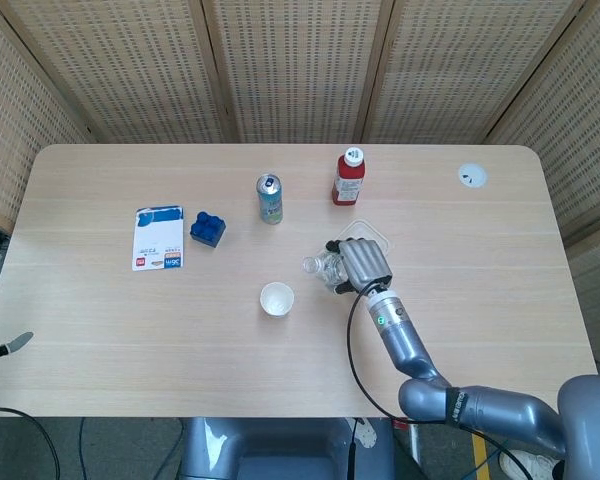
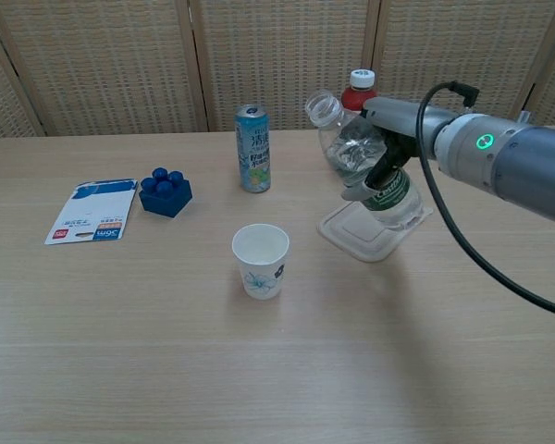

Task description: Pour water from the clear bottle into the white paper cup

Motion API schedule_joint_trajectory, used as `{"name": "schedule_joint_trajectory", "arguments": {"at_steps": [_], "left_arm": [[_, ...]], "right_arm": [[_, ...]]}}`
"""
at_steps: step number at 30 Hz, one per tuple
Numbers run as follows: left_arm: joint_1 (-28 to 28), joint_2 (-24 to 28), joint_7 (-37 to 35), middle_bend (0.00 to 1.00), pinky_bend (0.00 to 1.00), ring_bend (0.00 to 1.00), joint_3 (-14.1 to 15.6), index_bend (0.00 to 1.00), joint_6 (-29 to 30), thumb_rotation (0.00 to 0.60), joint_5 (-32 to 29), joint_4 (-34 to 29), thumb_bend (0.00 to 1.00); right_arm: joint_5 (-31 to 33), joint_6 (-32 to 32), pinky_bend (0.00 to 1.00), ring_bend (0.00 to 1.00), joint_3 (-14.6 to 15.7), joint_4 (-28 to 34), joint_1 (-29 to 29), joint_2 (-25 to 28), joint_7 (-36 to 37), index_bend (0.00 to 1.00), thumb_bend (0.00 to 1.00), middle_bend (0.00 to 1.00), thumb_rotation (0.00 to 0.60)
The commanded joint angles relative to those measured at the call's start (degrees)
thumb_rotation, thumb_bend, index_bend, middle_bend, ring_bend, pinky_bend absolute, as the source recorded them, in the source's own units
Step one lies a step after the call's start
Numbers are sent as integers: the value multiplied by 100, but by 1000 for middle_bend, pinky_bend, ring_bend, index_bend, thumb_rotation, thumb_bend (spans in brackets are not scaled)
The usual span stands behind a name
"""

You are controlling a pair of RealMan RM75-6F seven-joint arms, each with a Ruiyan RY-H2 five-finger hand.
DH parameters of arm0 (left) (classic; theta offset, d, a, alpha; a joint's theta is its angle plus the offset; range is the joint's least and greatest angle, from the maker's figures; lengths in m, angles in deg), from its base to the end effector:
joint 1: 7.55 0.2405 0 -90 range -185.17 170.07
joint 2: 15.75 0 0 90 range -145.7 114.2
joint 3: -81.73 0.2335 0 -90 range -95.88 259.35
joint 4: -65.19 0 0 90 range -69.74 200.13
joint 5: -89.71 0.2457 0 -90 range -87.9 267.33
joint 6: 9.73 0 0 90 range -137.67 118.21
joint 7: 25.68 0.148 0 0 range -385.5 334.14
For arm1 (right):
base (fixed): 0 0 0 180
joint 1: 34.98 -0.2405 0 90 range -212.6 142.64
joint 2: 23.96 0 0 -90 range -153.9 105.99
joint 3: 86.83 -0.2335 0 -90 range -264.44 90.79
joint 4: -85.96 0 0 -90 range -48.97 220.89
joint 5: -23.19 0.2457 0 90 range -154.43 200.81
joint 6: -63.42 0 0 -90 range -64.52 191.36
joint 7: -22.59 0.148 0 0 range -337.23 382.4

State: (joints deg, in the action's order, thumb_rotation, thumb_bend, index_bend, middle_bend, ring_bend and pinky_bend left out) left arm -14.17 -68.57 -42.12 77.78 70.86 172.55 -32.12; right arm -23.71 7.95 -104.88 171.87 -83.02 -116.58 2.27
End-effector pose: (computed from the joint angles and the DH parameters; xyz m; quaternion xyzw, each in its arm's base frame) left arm -0.3088 0.2001 0.1651 -0.5524 -0.4561 -0.4267 0.5520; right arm -0.0813 -0.3666 -0.0541 0.6612 -0.4826 0.4100 0.4023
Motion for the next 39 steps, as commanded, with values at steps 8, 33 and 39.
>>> {"name": "schedule_joint_trajectory", "arguments": {"at_steps": [8,33,39], "left_arm": [[14,-31,93,0,0,0,27,0,41,600,52,-34,108],[-17,-49,227,0,0,0,40,0,-31,600,1,-80,107],[-13,-39,208,0,0,0,46,0,-28,600,7,-82,107]], "right_arm": [[-2023,591,722,585,189,-853,950,143,3655,547,750,599,600],[-3300,-300,717,585,559,-3012,1242,-854,6626,548,750,616,600],[-3392,-606,717,585,591,-3493,1301,-1150,6841,548,751,616,600]]}}
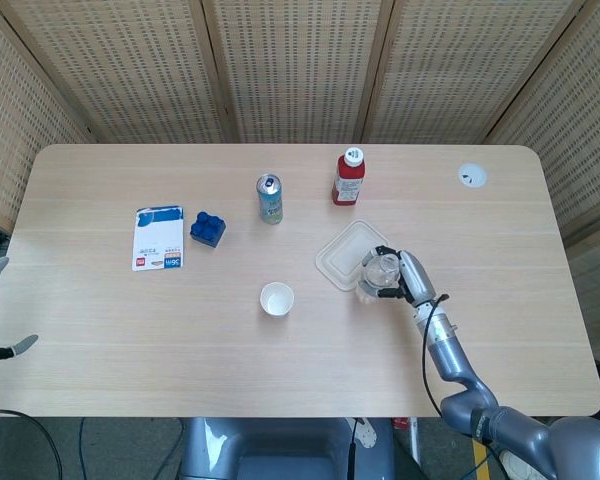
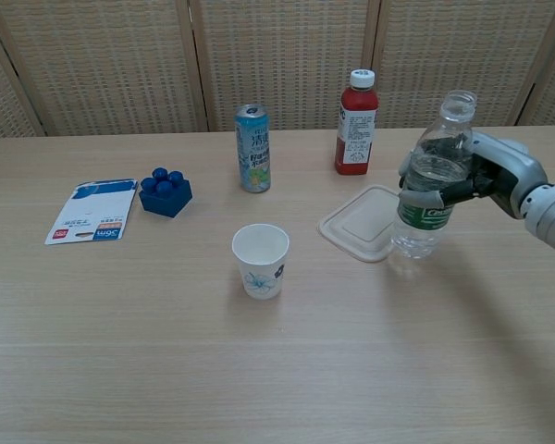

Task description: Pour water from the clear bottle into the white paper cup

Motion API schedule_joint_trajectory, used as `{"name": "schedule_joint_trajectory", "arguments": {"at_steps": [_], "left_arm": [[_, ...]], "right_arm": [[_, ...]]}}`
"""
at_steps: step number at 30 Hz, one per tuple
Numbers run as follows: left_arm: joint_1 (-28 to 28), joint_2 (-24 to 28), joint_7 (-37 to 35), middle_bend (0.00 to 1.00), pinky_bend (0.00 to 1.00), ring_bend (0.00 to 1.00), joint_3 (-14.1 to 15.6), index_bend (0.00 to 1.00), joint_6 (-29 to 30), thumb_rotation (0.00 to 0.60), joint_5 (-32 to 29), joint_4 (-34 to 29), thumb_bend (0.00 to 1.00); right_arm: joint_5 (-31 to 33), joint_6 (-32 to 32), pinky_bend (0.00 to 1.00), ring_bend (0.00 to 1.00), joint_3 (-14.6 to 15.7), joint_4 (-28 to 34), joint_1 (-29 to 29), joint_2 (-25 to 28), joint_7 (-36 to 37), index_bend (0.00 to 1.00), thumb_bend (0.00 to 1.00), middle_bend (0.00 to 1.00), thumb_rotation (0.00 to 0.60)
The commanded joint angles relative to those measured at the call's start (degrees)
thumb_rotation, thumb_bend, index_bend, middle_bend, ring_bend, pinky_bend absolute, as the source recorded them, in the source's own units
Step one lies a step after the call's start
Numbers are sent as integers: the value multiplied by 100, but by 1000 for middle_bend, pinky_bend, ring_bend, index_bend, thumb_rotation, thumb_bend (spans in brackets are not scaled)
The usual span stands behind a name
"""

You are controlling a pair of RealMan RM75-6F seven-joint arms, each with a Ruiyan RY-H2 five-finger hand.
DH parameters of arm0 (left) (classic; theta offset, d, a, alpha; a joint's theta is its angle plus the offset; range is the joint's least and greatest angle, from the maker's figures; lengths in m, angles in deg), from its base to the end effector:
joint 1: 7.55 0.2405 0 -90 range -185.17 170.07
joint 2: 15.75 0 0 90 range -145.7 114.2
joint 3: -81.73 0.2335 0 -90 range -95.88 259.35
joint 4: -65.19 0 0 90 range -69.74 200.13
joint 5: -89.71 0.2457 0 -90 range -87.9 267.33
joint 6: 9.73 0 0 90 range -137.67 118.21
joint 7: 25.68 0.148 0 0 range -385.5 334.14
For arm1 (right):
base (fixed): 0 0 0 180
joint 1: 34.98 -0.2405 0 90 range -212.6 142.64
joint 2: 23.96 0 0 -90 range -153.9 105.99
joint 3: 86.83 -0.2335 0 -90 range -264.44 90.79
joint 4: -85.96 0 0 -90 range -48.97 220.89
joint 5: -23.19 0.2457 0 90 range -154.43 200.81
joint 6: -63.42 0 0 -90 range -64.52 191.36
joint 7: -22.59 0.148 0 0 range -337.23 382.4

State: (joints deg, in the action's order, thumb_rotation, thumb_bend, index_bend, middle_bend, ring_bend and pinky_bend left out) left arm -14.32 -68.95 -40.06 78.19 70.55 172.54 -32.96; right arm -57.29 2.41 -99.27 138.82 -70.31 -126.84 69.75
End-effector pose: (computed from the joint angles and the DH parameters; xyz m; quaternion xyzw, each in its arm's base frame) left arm -0.3058 0.1986 0.1591 -0.5592 -0.4556 -0.4184 0.5520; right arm -0.2121 -0.3665 -0.0598 0.4815 -0.6044 0.5722 0.2745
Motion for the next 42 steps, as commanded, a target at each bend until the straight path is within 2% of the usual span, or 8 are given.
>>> {"name": "schedule_joint_trajectory", "arguments": {"at_steps": [1,17,20,23,25,28,34,42], "left_arm": [[2,-3,0,0,0,0,8,0,2,600,13,2,108],[0,-21,54,0,0,0,24,0,3,600,31,-6,108],[-2,-18,52,0,0,0,23,0,4,600,36,-12,108],[2,-15,29,0,0,0,24,0,10,600,36,-8,107],[2,-10,19,0,0,0,27,0,7,600,41,-12,108],[1,-14,10,0,0,0,27,0,9,600,43,-7,108],[2,-16,13,0,0,0,30,0,16,600,53,-7,107],[2,-11,8,0,0,0,31,0,19,600,56,-20,108]], "right_arm": [[-31,-52,717,585,37,-251,31,-154,114,548,750,616,600],[8,134,707,585,137,-805,78,-303,433,548,750,616,600],[-11,147,659,583,156,-886,75,-328,508,547,746,613,600],[-58,135,548,523,187,-953,71,-347,622,515,626,535,600],[-96,131,462,419,216,-1005,68,-356,704,421,389,426,600],[-116,150,383,306,235,-1039,58,-357,759,328,137,322,600],[-129,212,284,173,263,-1072,44,-337,839,244,15,226,600],[-153,208,96,0,281,-1006,37,-287,814,56,0,25,600]]}}
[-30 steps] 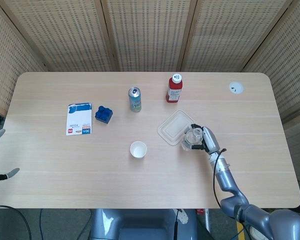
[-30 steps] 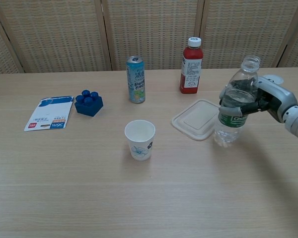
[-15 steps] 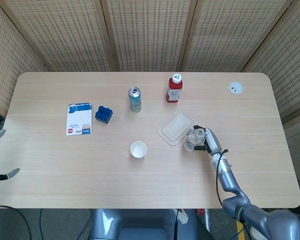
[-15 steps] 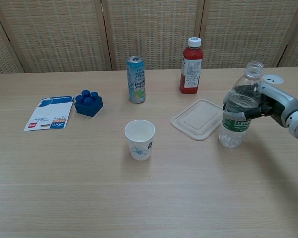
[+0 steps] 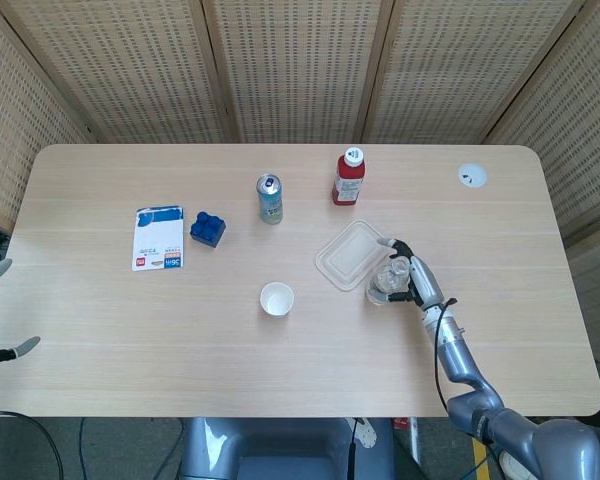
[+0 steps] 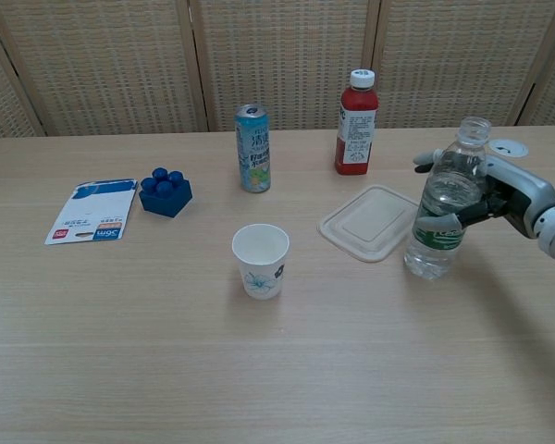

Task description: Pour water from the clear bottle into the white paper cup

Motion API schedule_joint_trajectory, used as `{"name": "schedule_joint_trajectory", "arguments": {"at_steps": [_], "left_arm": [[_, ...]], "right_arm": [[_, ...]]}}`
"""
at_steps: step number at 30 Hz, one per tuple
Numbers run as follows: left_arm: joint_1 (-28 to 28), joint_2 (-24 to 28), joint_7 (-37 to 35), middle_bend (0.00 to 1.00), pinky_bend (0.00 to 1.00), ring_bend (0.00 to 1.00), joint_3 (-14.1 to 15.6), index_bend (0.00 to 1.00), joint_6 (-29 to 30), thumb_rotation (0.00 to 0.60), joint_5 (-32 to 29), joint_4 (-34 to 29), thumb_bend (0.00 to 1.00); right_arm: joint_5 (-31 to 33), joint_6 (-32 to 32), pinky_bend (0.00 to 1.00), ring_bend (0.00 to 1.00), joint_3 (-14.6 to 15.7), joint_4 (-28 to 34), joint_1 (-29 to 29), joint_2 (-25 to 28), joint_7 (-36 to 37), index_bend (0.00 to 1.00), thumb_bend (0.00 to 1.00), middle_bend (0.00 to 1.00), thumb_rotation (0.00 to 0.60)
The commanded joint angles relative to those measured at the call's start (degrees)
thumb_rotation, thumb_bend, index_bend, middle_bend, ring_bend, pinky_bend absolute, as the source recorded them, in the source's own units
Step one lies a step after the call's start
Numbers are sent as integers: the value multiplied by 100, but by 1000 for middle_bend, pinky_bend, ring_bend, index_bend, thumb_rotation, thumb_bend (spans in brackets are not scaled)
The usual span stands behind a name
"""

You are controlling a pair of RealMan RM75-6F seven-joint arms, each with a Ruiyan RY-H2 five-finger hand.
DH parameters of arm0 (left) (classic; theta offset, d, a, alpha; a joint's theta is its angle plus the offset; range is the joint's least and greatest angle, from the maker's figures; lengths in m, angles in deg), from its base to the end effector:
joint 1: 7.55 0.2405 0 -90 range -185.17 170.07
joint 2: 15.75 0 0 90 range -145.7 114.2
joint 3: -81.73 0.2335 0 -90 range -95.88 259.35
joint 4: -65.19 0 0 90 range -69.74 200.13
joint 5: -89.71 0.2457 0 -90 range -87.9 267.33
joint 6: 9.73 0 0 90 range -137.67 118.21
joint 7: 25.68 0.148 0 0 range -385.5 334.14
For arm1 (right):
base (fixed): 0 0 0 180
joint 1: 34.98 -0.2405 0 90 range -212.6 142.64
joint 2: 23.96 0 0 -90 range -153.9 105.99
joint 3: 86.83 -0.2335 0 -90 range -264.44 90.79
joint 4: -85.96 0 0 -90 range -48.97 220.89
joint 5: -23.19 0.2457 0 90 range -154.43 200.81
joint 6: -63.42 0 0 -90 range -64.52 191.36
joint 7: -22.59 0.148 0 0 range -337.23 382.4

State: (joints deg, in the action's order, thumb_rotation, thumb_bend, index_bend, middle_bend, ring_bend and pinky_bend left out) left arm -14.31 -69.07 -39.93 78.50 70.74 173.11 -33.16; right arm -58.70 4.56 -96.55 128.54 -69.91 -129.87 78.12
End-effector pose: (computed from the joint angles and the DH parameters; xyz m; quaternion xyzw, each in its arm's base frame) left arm -0.3040 0.1971 0.1570 -0.5624 -0.4555 -0.4192 0.5482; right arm -0.2495 -0.3672 -0.0657 0.4739 -0.6275 0.5489 0.2835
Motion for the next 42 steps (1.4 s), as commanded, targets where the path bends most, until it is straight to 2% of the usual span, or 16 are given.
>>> {"name": "schedule_joint_trajectory", "arguments": {"at_steps": [1,4,10,21,33,37,42], "left_arm": [[0,4,-6,0,0,0,-2,0,2,600,0,-3,107],[6,3,-15,0,0,0,4,0,11,600,9,6,107],[10,19,-45,0,0,0,8,0,21,600,25,11,107],[20,44,-83,0,0,0,31,0,41,600,80,7,108],[66,104,-218,0,0,0,67,0,135,600,193,20,108],[121,147,-361,0,0,0,103,0,251,600,313,46,108],[143,164,-426,0,0,0,122,0,299,600,370,60,109]], "right_arm": [[-25,-10,53,0,18,42,-5,33,-50,28,0,6,600],[-55,-12,0,0,44,107,-13,81,-118,0,0,0,600],[-44,-141,0,0,-3,250,-10,163,-419,0,0,0,600],[89,50,0,0,-20,1192,43,737,-894,0,0,0,600],[83,-205,0,0,148,2520,312,1585,-2427,0,0,0,600],[-28,-737,0,0,206,2909,513,1804,-3598,0,0,0,600],[-117,-1014,0,0,211,3079,588,1898,-4204,0,0,0,600]]}}
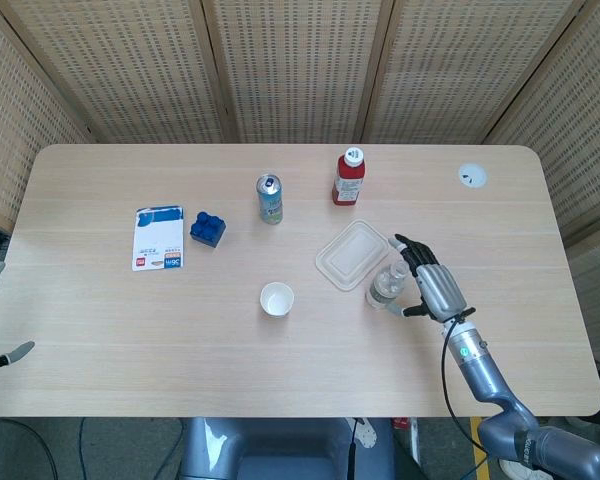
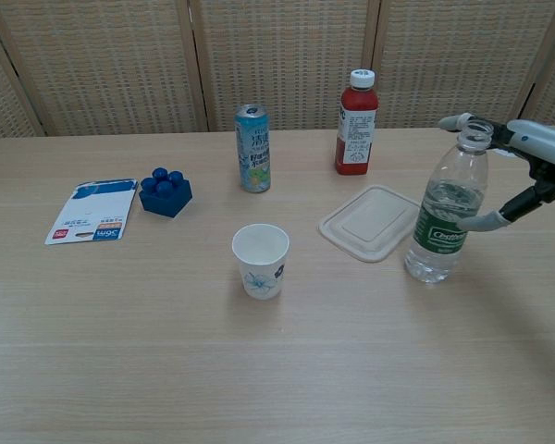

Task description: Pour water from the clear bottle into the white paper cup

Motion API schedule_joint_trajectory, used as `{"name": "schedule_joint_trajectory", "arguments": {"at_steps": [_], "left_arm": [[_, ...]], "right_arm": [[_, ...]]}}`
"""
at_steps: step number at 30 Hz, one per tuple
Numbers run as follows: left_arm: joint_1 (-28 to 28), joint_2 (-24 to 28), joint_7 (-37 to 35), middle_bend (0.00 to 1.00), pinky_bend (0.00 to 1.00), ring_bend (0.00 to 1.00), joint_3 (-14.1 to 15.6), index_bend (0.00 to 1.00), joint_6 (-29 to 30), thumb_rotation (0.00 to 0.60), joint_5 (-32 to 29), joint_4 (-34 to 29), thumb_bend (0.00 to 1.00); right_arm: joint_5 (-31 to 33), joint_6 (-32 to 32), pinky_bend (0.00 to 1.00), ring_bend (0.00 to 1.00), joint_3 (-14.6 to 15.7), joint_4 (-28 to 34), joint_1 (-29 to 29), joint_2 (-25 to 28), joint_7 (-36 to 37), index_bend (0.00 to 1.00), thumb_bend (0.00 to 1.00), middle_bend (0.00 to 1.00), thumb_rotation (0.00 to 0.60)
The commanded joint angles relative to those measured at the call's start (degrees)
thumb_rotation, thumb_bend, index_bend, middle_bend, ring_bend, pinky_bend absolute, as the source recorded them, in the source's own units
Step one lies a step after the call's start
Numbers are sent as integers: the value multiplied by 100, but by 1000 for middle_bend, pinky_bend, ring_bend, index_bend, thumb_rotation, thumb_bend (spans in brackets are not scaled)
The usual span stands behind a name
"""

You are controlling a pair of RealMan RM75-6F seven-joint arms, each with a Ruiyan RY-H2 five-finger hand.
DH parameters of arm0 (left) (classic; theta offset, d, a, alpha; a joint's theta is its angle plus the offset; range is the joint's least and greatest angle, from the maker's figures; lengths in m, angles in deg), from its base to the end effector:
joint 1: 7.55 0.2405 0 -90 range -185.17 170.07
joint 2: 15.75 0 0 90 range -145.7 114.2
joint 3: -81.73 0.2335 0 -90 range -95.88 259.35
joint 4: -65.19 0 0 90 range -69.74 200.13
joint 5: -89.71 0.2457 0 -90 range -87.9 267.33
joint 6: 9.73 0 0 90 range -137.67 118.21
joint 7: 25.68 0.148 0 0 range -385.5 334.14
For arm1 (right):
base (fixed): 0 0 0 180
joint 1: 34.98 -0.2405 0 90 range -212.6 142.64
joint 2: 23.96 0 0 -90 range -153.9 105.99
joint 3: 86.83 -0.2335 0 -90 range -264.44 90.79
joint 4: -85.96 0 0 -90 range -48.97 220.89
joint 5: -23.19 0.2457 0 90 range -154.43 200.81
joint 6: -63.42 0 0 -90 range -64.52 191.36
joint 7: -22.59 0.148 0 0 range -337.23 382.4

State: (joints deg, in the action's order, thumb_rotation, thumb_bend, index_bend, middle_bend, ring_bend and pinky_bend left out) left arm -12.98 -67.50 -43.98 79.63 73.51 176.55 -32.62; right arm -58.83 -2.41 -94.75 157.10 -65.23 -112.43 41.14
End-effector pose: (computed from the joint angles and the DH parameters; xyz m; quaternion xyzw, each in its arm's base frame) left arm -0.3040 0.1858 0.1667 -0.5642 -0.4519 -0.4375 0.5348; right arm -0.2221 -0.3281 -0.0127 0.6204 -0.4702 0.4953 0.3856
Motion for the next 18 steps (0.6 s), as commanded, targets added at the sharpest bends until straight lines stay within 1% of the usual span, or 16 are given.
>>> {"name": "schedule_joint_trajectory", "arguments": {"at_steps": [1,4,13,18], "left_arm": [[17,12,-38,0,0,0,17,0,41,600,51,11,109],[33,21,-74,0,0,0,35,0,81,600,105,21,109],[46,31,-109,0,0,0,49,0,110,600,127,33,108],[48,34,-111,0,0,0,50,0,113,600,121,33,108]], "right_arm": [[-141,-422,0,0,25,274,145,189,-714,0,0,0,600],[-199,-625,0,0,1,427,196,287,-1201,0,0,0,600],[-195,-813,0,0,-42,607,283,520,-1848,0,0,0,600],[-226,-1016,0,0,11,656,426,670,-2297,0,0,0,600]]}}
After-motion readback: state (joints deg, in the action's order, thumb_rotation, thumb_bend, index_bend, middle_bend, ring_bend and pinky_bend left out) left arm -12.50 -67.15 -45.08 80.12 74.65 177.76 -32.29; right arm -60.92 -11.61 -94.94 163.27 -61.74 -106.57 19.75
